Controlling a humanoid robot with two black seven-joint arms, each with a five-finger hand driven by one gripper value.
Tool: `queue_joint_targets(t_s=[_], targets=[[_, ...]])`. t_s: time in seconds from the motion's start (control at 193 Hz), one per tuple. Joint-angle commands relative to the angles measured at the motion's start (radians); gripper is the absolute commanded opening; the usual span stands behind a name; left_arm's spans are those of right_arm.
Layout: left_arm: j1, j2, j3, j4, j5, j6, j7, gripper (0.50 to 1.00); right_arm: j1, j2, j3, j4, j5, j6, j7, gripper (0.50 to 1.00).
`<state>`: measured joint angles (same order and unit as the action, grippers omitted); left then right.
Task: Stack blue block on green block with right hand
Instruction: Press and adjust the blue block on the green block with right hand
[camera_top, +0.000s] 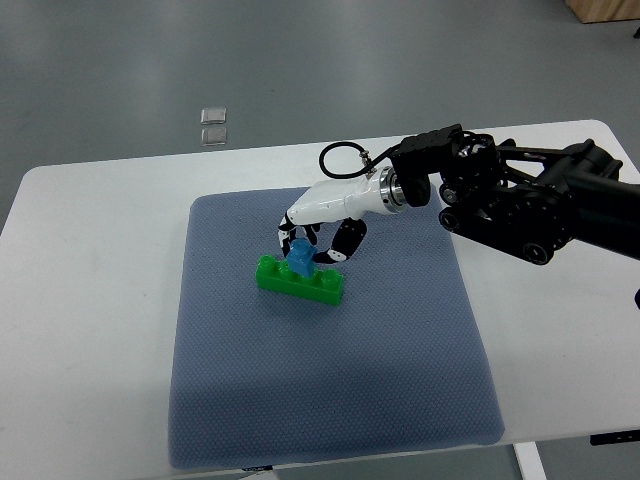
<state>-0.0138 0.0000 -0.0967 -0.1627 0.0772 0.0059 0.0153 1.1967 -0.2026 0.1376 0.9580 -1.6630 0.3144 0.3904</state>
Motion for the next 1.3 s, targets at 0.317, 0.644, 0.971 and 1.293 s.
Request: queue_joint_targets(t_s=[0.317,0.644,0.971,1.293], targets=[[0.000,0.000,0.000,0.000,0.000,0.000,0.000,1.000,-0.012,-0.003,-0.009,-0.001,0.002,0.000,0.001,0.537],[0.000,0.000,0.000,0.000,0.000,0.000,0.000,1.000,-0.023,0.002,-0.006,-0.004,0.002,-0.011,0.001,0.537],[0.000,0.000,0.000,0.000,0.000,0.000,0.000,1.000,-0.042,0.009,0.000,-0.005,0.017,0.005,0.001,0.537],[0.000,0.000,0.000,0.000,0.000,0.000,0.000,1.000,-0.057,0.017,0.000,-0.025,0.022,-0.028,-0.001,0.537]])
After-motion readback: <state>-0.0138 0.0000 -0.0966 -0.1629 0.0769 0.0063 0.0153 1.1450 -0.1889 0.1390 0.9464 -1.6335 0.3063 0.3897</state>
